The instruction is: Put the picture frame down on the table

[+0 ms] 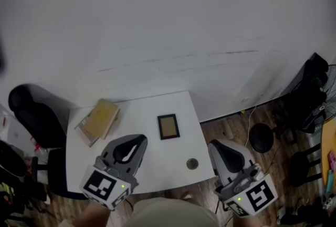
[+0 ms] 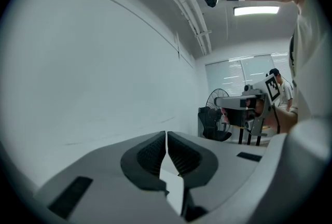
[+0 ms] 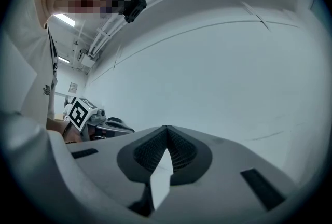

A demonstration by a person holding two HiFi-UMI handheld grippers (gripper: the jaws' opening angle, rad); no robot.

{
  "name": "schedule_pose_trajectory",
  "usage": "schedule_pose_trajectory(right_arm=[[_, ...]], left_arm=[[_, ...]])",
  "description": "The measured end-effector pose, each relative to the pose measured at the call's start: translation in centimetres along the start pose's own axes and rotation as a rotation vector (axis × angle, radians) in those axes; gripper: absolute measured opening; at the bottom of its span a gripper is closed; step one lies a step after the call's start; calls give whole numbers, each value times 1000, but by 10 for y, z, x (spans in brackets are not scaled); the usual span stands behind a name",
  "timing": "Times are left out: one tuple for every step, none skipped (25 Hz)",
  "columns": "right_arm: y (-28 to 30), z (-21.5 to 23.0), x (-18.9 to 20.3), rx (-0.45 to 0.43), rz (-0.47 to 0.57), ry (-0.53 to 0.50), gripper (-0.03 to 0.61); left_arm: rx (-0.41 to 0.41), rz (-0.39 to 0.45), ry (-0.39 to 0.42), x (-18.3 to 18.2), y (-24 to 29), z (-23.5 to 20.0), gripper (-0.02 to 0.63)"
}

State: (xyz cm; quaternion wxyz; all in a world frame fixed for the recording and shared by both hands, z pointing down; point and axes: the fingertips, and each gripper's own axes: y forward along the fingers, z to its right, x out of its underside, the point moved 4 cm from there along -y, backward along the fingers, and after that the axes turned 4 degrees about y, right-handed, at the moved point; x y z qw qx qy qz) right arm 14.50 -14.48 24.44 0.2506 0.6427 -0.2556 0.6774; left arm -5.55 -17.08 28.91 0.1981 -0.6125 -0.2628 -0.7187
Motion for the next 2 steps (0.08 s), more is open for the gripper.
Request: schedule_pose_trajectory(right_arm=[[0, -1, 0, -2, -2, -1, 23], [0, -1, 1, -4, -5, -3, 23]], left_arm=[[-3, -2, -1, 1, -1, 0, 29], [-6, -3, -2, 1, -2, 0, 29]])
